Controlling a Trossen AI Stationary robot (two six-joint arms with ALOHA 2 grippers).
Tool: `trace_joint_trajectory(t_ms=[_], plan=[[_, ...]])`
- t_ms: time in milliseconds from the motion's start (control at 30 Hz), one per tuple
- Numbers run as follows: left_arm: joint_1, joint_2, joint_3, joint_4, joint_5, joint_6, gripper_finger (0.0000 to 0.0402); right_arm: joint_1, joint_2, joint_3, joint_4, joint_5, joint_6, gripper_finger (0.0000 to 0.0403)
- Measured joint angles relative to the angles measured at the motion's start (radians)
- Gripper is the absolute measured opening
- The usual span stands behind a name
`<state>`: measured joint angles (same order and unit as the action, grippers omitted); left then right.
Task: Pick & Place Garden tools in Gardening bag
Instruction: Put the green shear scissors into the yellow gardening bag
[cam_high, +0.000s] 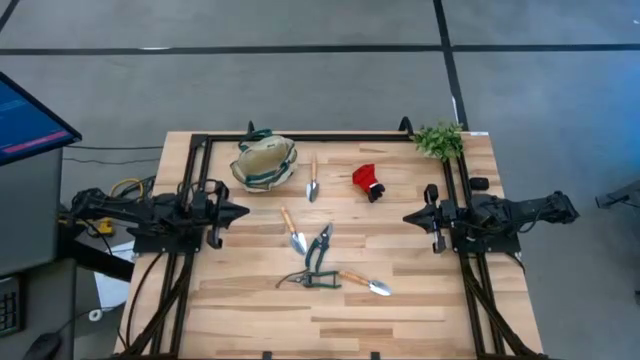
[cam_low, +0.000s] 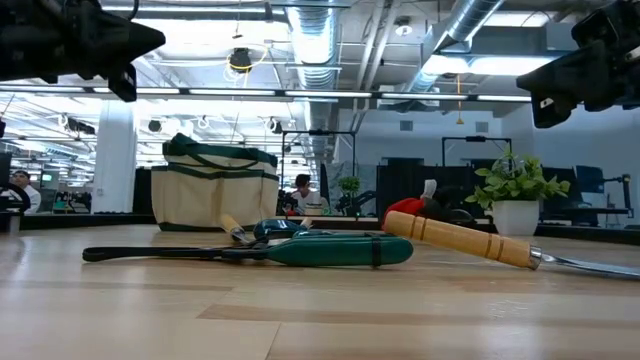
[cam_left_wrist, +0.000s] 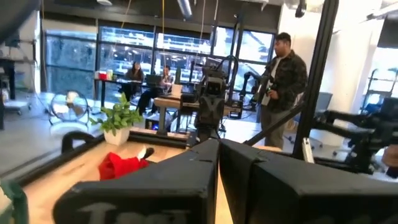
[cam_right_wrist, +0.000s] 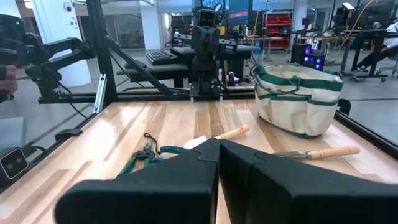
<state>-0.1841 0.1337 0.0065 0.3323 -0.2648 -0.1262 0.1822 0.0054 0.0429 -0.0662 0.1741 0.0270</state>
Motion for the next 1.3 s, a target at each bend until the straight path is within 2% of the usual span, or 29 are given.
trace_joint_trajectory(t_ms=[133,233,500,1300], plan=[[0.000,0.000,0.000,0.000,0.000,-0.048,0.0003,0.001,0.000,0.000,0.000,-0.008,0.013,0.0000],[0.000,0.000,0.000,0.015,0.000,0.004,0.0003,0.001,0.000,0.000,-0.002,-0.020,0.063,0.0000],[0.000,0.000,0.000,0.124,-0.001,0.174,0.0003,-0.001,0.000,0.000,-0.001,-0.018,0.068,0.0000],[0.000,0.000,0.000,0.159,-0.006,0.172,0.0003,-0.001,0.000,0.000,-0.001,-0.016,0.069,0.0000]])
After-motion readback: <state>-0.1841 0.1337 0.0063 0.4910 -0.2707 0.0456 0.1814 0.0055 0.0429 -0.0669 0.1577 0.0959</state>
